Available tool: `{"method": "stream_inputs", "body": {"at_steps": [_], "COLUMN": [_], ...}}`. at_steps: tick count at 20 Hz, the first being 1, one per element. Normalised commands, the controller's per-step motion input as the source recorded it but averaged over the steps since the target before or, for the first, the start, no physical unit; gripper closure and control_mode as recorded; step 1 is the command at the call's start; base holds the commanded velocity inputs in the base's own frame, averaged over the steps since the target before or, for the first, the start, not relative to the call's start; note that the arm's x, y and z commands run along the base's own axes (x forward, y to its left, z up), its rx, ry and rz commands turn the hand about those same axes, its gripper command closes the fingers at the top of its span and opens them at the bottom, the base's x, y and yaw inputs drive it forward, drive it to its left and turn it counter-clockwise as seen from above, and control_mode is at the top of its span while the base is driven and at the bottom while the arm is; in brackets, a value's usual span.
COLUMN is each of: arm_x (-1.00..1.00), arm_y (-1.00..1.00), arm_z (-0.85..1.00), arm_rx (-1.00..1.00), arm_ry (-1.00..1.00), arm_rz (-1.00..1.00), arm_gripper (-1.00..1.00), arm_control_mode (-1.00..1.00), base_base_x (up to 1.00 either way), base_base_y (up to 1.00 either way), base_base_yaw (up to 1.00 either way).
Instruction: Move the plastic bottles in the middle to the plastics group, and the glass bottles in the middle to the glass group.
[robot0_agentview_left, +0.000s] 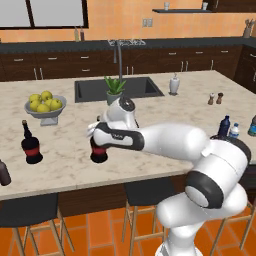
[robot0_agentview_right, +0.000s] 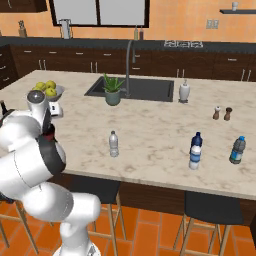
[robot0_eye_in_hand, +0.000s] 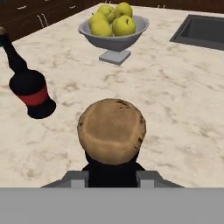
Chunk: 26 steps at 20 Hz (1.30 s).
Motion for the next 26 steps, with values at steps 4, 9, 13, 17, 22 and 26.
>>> {"method": "stream_inputs", "body": {"at_steps": [4,9,13,17,22,26], "arm_x": [0.00,0.00,-0.03,-0.04,0.00,0.00], "arm_y": [0.97,0.92,0.78,0.50,0.28,0.36], "arm_z": [0.00,0.00,-0.05,0.00,0.01,-0.02], "arm_rx": [0.00,0.00,0.00,0.00,0.00,0.00], "arm_ry": [-0.10,-0.18,-0.07,0.00,0.12,0.11], "arm_rz": [0.15,0.13,0.10,0.10,0.08,0.08], "arm_gripper": [1.00,1.00,1.00,1.00,1.00,1.00], "arm_control_mode": [-1.00,-1.00,-1.00,-1.00,-1.00,-1.00], "base_base_x": [0.00,0.00,0.00,0.00,0.00,0.00], "base_base_y": [0.00,0.00,0.00,0.00,0.00,0.00], "base_base_yaw": [0.00,0.00,0.00,0.00,0.00,0.00]}}
